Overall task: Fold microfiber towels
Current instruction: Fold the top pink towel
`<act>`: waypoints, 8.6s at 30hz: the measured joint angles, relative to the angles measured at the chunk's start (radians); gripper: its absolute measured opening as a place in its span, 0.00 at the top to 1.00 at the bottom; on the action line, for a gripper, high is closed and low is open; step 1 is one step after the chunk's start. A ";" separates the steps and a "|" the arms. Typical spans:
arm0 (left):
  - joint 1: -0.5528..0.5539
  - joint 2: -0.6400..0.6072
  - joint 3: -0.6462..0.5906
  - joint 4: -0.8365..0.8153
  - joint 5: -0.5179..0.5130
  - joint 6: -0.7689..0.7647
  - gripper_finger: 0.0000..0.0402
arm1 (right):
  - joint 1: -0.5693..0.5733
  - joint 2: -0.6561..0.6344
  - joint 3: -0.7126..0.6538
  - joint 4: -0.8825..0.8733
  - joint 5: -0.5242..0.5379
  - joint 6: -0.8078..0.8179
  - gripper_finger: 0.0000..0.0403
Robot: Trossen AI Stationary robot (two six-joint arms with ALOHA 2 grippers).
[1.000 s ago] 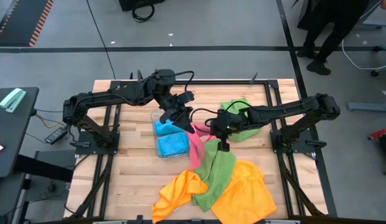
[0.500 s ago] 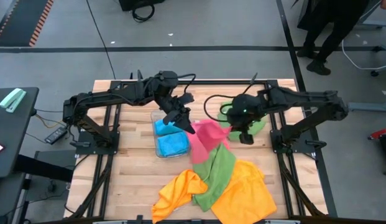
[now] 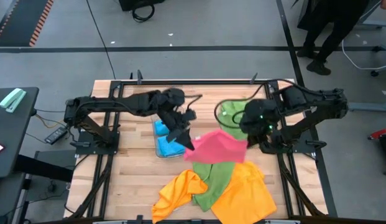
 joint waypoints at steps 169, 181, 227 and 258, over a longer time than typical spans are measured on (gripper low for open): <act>-0.169 0.323 0.000 -0.197 -0.582 0.158 0.48 | -0.050 -0.004 -0.901 0.620 0.115 -0.069 0.70; -0.165 0.323 0.000 -0.196 -0.538 0.159 0.49 | -0.328 0.017 -0.936 0.676 -0.046 -0.246 0.50; -0.154 0.323 0.000 -0.196 -0.538 0.184 0.57 | -0.417 0.282 -0.939 0.689 -0.199 -0.557 0.72; -0.080 0.296 -0.001 -0.004 -0.417 0.129 0.57 | -0.489 0.231 -0.692 -0.090 -0.104 -0.630 0.99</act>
